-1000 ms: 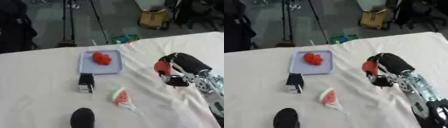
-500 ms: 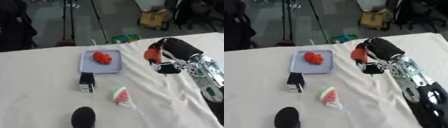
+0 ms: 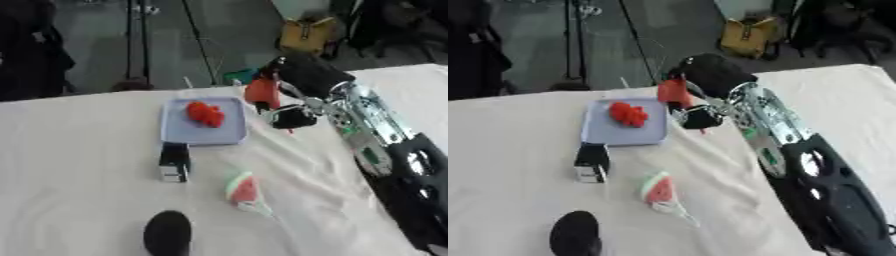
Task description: Pick up objects on the table and place them in the box.
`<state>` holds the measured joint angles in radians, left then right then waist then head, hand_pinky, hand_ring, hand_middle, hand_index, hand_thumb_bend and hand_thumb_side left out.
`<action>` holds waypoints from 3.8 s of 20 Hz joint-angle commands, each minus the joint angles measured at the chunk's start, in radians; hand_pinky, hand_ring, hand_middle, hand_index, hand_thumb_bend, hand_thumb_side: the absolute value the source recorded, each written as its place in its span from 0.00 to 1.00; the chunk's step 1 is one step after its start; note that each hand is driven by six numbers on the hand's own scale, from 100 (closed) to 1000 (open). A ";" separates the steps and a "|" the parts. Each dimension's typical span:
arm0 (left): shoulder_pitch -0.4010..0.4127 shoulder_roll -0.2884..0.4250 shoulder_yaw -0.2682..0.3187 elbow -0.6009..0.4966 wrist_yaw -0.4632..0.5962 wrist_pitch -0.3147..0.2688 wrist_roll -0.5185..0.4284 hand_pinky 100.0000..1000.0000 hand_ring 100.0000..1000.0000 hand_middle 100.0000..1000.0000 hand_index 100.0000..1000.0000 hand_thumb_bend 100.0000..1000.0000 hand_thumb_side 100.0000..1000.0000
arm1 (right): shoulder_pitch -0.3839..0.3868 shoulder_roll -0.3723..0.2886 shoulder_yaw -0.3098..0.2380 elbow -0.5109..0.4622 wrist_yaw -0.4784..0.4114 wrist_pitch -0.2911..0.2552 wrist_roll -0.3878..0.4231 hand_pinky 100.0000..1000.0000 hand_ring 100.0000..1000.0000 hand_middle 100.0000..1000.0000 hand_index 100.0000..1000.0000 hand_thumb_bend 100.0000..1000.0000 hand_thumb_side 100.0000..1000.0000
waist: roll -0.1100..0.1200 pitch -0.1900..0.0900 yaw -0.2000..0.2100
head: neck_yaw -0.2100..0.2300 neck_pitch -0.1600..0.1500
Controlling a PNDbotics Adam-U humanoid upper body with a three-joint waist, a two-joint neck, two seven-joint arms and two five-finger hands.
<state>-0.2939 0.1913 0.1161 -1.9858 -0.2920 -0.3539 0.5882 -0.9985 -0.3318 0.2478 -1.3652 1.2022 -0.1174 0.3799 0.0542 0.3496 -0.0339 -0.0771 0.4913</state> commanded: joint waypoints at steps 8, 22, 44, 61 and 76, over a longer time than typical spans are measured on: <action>-0.008 0.003 -0.006 -0.014 0.014 -0.002 -0.013 0.63 0.62 0.71 0.63 0.00 0.84 | -0.093 0.137 -0.027 0.157 0.114 0.005 -0.046 0.86 0.81 0.47 0.72 0.00 0.33 | 0.010 -0.032 0.007 | -0.012 0.006; -0.013 -0.009 -0.018 -0.014 0.028 -0.005 -0.029 0.63 0.62 0.72 0.63 0.00 0.84 | -0.184 0.298 -0.091 0.373 0.319 0.046 -0.125 0.86 0.81 0.47 0.72 0.00 0.34 | 0.027 -0.025 0.020 | -0.032 0.004; -0.013 -0.019 -0.025 -0.014 0.041 -0.006 -0.047 0.63 0.63 0.72 0.63 0.00 0.84 | -0.256 0.368 -0.226 0.520 0.539 0.173 -0.215 0.87 0.80 0.47 0.72 0.00 0.31 | 0.041 -0.014 0.032 | -0.056 -0.021; -0.011 -0.021 -0.024 -0.014 0.045 -0.005 -0.050 0.63 0.63 0.72 0.63 0.00 0.84 | -0.244 0.381 -0.264 0.563 0.542 0.200 -0.228 0.87 0.82 0.56 0.78 0.00 0.52 | 0.051 -0.011 0.037 | -0.058 -0.029; -0.010 -0.021 -0.024 -0.014 0.046 -0.005 -0.051 0.63 0.63 0.72 0.63 0.00 0.83 | -0.249 0.379 -0.260 0.553 0.525 0.137 -0.183 0.88 0.90 0.76 0.90 0.00 0.78 | 0.049 -0.016 0.033 | -0.059 -0.030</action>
<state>-0.2980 0.1644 0.0898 -1.9858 -0.2494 -0.3585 0.5398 -1.2224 0.0482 -0.0172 -0.7931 1.7240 0.0216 0.1951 0.1050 0.3565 -0.0020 -0.1349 0.4721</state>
